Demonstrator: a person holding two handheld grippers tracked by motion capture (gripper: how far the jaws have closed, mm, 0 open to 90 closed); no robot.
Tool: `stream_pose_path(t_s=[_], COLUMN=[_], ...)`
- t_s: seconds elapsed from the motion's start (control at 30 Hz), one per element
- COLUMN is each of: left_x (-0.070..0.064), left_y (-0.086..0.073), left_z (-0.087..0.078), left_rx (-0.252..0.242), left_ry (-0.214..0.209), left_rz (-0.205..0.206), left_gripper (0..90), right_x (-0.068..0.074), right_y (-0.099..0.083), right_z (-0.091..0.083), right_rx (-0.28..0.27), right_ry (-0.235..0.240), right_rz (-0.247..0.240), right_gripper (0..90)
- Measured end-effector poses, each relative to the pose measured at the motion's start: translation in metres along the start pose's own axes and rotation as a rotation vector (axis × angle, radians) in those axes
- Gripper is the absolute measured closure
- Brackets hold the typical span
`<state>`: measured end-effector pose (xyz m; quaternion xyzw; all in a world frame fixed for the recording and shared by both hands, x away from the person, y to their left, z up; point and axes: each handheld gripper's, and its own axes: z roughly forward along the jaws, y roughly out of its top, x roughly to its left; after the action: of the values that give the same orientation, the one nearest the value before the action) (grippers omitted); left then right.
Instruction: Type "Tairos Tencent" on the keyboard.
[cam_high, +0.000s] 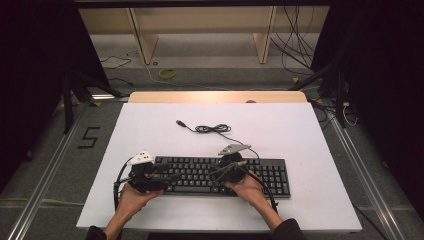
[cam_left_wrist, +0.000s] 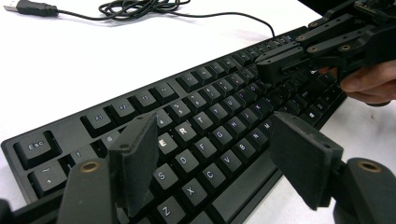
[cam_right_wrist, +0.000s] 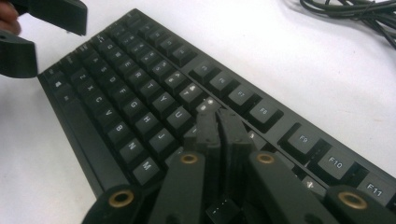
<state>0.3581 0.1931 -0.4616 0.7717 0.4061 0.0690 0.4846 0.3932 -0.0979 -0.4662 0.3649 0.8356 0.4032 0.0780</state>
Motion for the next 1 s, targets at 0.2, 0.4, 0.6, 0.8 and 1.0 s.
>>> stream_pose_path(t_s=[0.2,0.4,0.6,0.8,1.0], left_x=[0.000,0.001,0.002,0.002,0.003], left_y=[-0.002,-0.004,-0.005,-0.006,-0.006], left_z=[-0.001,-0.003,-0.004,-0.005,-0.005], left_rx=[0.002,0.001,0.001,-0.002,0.000], left_ry=[-0.003,-0.002,0.000,0.004,0.007], left_rz=[-0.007,-0.014,-0.015,-0.023,-0.024], left_gripper=[32.7,32.5,32.3,32.2,32.3], right_x=[0.001,0.000,0.000,0.000,0.001], right_y=[-0.001,-0.002,-0.002,-0.003,-0.005], right_z=[0.004,0.007,0.008,0.009,0.012], right_rx=[0.008,0.024,0.029,0.034,0.040], right_ry=[-0.004,-0.009,-0.013,-0.016,-0.026], right_rz=[-0.001,0.000,-0.004,-0.007,-0.012], right_gripper=[90.0,90.0,90.0,90.0,90.0])
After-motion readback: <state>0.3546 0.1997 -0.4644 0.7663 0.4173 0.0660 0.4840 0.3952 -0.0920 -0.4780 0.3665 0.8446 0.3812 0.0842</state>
